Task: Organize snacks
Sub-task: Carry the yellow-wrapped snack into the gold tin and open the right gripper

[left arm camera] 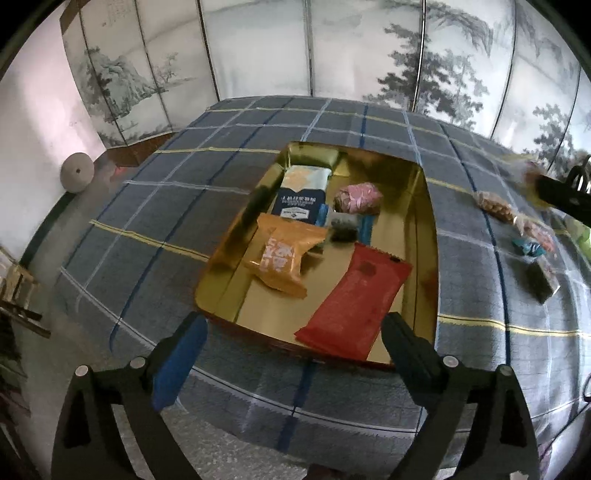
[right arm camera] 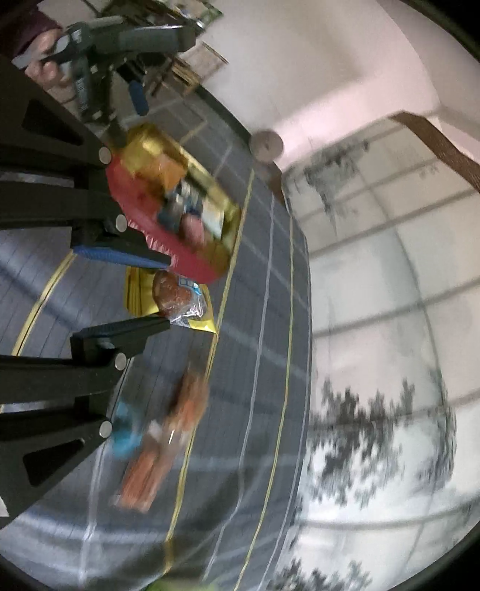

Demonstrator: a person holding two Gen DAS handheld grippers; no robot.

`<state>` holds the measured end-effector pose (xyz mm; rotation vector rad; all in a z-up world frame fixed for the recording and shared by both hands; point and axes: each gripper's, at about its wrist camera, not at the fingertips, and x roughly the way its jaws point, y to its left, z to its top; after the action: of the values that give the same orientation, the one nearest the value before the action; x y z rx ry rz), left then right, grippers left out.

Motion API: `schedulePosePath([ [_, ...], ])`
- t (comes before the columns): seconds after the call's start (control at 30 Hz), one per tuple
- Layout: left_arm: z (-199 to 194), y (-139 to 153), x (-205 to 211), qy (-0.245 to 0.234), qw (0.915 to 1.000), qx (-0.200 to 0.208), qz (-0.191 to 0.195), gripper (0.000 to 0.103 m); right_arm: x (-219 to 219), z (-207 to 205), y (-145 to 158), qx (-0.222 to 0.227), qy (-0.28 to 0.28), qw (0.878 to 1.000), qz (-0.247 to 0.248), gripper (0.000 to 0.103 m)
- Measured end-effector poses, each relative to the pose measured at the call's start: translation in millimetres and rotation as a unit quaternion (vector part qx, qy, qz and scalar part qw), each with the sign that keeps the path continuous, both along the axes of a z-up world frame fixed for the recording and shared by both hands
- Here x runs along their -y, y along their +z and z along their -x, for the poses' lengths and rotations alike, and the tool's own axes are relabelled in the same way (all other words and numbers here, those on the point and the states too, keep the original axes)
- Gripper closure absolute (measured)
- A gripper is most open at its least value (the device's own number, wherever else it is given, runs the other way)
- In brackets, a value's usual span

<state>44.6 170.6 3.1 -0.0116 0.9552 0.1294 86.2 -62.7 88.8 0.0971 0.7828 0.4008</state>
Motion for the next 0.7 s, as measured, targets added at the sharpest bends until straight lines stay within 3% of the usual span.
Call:
schedulePosePath([
  [0.27, 7, 7, -14, -0.007, 0.9997, 0.01, 0.022, 0.001, -87, -38, -12, -0.02, 0.078, 0.997, 0.015, 0.076],
  [0.43, 14, 7, -17, -0.006, 0.9989, 0.043, -0.018, 0.001, -119, -60, -34, -0.046, 0.1, 0.993, 0.032, 0.076],
  [0.7, 9, -6, -39, 0.002, 0.9971, 0.028, 0.07, 0.001, -145, -79, -56, -0.067, 0.11, 0.989, 0.066, 0.076],
])
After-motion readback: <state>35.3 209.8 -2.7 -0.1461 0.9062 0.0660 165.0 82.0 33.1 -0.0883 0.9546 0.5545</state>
